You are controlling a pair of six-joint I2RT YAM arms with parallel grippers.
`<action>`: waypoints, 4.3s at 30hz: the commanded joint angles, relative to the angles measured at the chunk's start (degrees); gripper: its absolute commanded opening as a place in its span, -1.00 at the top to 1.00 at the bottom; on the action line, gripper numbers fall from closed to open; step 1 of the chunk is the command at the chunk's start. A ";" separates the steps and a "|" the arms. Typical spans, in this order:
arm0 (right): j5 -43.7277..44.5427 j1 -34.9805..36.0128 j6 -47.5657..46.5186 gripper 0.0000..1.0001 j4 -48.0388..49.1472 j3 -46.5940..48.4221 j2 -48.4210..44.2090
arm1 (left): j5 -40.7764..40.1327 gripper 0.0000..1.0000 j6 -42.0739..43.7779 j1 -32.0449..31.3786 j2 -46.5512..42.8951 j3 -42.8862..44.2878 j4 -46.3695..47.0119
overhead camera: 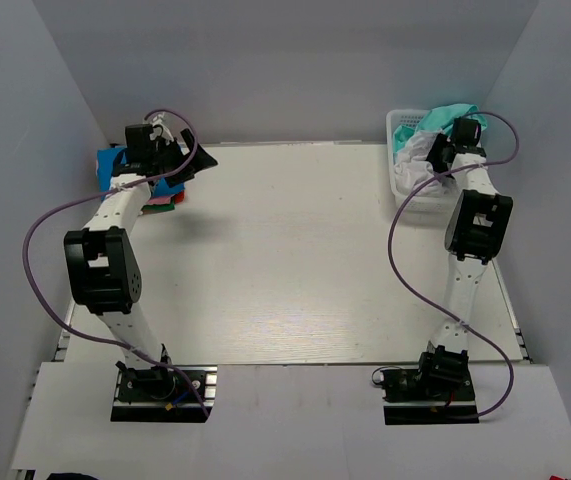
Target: Fold and stack the t-shirts
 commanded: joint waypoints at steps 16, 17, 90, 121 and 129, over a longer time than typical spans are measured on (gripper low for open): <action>-5.02 0.62 -4.78 1.00 18.08 -7.52 -25.43 | 5.21 -0.98 0.71 -0.13 -2.86 3.73 4.33; -4.93 0.71 -4.61 1.00 17.82 -7.78 -27.71 | 5.21 -0.98 0.71 -0.13 -2.87 3.21 4.33; 13.97 -0.43 3.65 -0.81 -9.07 -5.34 -23.27 | 7.49 -0.98 5.54 -1.19 3.45 9.62 -5.50; 14.06 0.09 -7.86 1.00 21.69 9.17 -26.05 | 12.24 -0.98 5.37 -1.19 4.25 11.56 0.99; -10.19 3.43 -2.34 1.00 27.04 11.46 -33.43 | 14.00 -0.98 5.37 -1.19 2.49 10.42 2.84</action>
